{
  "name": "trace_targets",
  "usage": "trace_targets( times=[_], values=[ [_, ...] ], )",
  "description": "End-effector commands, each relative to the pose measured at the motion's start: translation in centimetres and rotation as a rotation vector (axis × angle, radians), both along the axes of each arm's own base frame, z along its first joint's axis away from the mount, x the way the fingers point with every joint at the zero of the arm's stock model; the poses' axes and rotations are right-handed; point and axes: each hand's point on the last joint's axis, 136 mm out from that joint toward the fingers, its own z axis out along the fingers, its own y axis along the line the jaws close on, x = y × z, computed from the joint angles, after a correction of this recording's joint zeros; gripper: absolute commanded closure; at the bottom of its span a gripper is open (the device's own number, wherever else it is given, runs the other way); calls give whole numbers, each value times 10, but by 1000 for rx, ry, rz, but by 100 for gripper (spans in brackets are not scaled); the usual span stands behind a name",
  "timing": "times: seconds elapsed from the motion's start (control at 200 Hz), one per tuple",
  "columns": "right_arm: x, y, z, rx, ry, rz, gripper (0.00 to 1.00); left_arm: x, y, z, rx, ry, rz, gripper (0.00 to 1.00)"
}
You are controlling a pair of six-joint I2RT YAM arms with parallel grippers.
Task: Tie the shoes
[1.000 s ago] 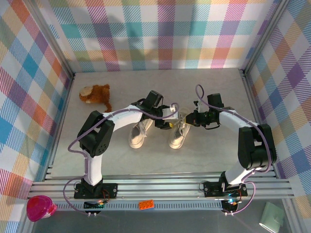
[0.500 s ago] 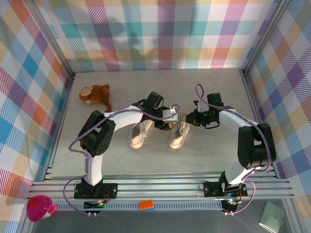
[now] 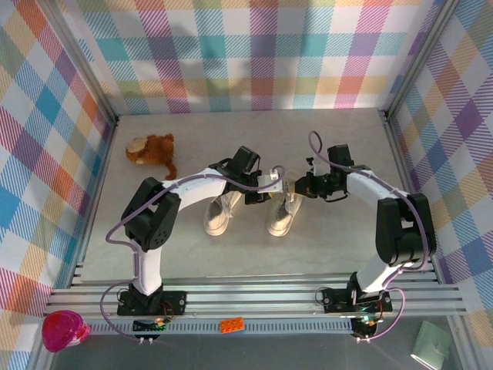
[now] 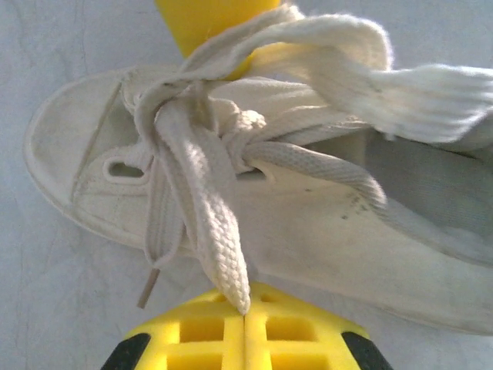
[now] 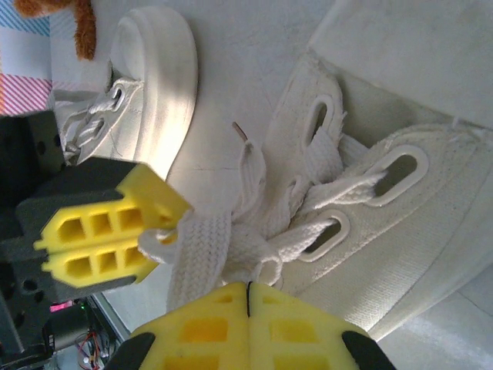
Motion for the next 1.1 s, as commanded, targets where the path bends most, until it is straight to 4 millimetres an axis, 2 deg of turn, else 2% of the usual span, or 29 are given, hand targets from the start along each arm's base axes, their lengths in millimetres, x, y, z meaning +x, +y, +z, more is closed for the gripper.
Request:
trace_targets(
  times=[0.0,0.17,0.33,0.75,0.935,1.095],
  values=[
    [5,-1,1,-25,-14,30,100,-23,9,21,18,43,18,100],
    [9,-1,-3,-48,-6,70,100,-49,13,28,79,131,87,100],
    [14,6,0,-20,-19,111,100,-73,-1,29,93,196,141,100],
    [21,24,9,-42,-94,219,100,-79,-45,47,11,310,324,100],
    [22,30,7,-40,-101,238,100,-74,-58,38,7,332,399,100],
    [23,30,10,-50,-115,247,100,-76,-67,20,47,340,433,100]
  ],
)
